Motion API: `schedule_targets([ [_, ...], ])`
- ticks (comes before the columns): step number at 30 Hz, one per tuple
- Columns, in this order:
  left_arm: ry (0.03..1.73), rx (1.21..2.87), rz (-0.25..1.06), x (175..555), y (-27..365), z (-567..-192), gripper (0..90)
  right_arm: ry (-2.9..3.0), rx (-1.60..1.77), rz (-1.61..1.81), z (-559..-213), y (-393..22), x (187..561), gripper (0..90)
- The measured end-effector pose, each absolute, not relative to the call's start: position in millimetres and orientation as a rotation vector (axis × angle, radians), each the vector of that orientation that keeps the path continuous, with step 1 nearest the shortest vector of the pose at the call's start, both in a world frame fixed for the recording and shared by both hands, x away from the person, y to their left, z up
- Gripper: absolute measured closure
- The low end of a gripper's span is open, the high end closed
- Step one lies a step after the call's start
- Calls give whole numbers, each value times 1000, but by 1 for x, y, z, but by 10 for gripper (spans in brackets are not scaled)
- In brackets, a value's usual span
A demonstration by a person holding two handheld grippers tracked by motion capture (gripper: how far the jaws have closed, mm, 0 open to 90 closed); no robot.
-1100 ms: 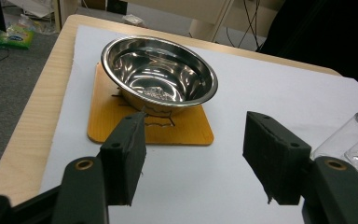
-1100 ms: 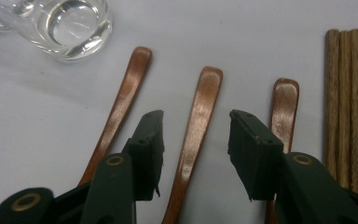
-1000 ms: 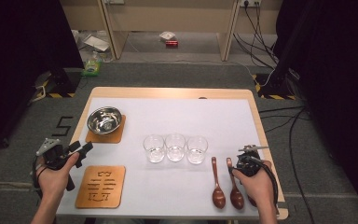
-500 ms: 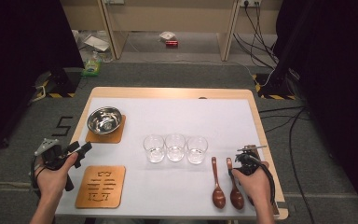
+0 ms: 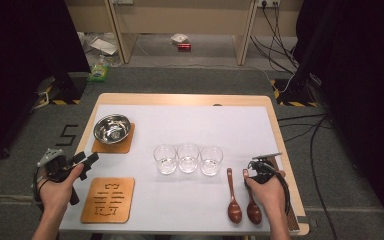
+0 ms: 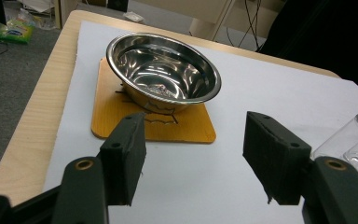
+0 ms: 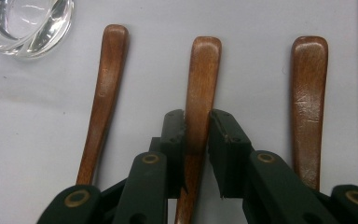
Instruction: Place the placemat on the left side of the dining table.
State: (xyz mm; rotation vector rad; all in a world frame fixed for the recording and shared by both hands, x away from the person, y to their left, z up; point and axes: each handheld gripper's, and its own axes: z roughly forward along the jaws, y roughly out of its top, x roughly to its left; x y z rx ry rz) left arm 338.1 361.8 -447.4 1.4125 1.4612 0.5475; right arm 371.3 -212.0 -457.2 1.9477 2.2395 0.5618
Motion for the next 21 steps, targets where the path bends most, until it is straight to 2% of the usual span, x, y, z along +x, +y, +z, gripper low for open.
schedule_targets([
  [21,1457,1419,543,338,363,-448,389,2218,1918,492,-452,-187,369,836],
])
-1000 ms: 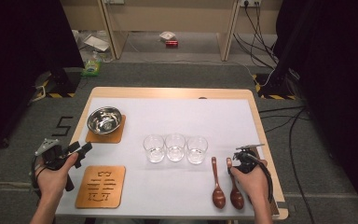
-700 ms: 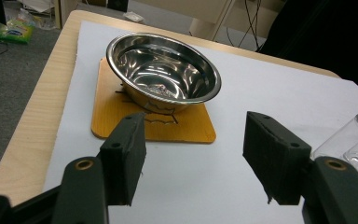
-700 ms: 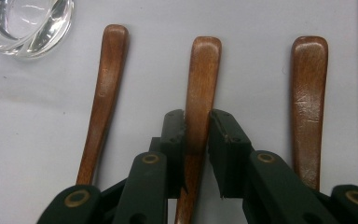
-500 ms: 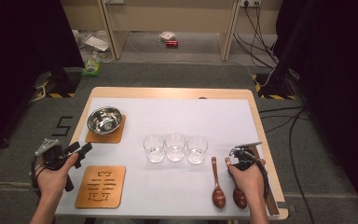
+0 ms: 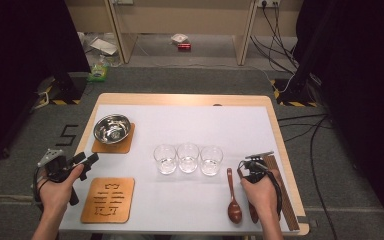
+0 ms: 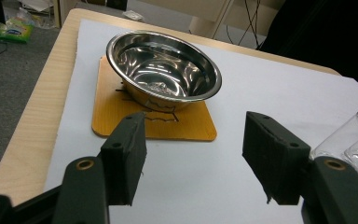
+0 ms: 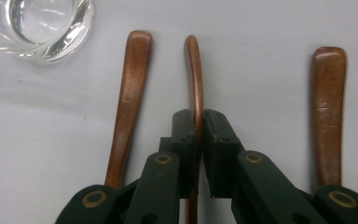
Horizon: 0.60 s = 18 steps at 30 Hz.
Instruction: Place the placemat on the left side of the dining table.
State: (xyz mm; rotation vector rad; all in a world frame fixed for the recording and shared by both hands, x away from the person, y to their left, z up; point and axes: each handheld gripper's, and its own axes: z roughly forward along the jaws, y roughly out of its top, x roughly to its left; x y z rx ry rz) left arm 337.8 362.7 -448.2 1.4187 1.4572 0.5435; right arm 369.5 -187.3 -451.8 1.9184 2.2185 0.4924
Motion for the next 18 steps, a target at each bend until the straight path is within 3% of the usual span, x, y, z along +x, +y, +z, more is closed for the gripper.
schedule_targets([
  [18,1460,1417,535,338,363,-450,389,2186,1936,557,-453,-191,368,848],
])
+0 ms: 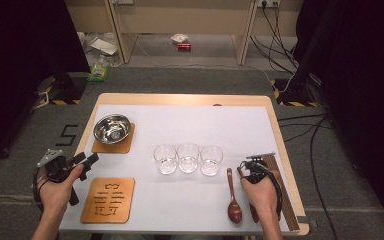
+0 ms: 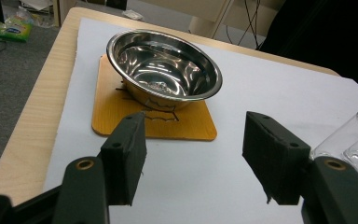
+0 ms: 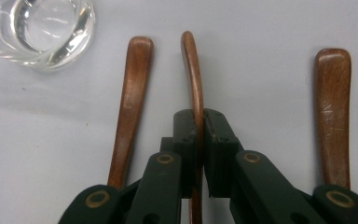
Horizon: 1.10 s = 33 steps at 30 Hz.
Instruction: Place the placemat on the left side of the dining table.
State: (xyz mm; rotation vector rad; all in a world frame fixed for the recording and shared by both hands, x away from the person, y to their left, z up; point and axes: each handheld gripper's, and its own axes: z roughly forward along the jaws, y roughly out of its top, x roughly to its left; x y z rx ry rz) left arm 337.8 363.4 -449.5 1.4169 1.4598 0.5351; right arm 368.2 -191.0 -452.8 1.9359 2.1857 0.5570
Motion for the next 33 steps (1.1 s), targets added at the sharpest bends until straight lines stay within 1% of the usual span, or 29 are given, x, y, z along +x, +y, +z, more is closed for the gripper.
schedule_targets([
  [9,1462,1410,541,337,364,-449,389,2148,1901,619,-444,-195,364,848],
  [22,1461,1402,544,337,365,-449,389,2047,1717,828,-421,-198,360,850],
  [33,1462,1399,548,337,366,-449,389,1961,1633,949,-412,-200,359,850],
])
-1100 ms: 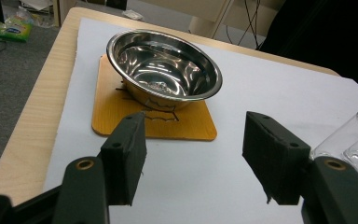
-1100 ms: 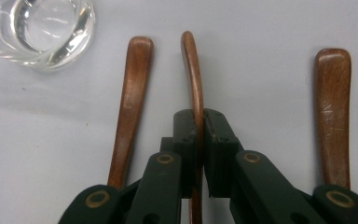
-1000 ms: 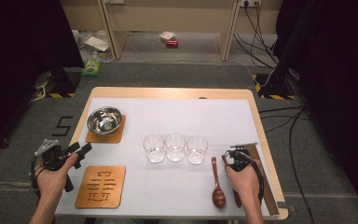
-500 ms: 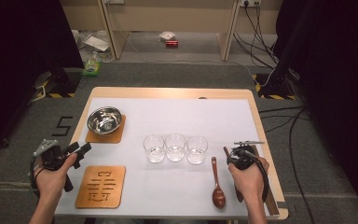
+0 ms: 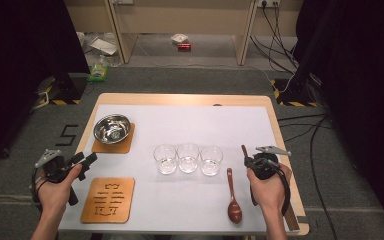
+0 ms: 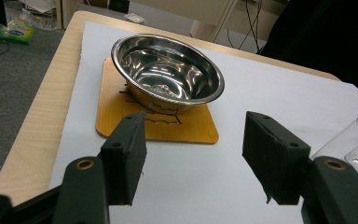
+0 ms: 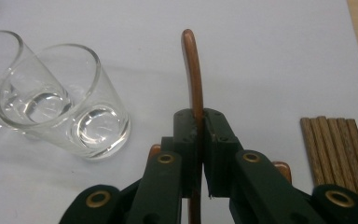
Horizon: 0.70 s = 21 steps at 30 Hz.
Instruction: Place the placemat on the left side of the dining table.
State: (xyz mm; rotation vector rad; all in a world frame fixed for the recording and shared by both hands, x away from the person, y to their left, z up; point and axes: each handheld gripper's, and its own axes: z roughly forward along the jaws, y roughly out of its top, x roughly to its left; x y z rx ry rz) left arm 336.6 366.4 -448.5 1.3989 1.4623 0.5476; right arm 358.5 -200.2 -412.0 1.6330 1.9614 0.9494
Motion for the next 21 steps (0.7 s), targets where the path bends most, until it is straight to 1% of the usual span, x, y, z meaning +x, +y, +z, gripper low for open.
schedule_targets([
  [14,1458,1391,565,337,366,-447,389,1859,1536,1049,-398,-208,362,850],
  [21,1456,1393,567,337,366,-447,388,1821,1505,1101,-389,-207,370,850],
])
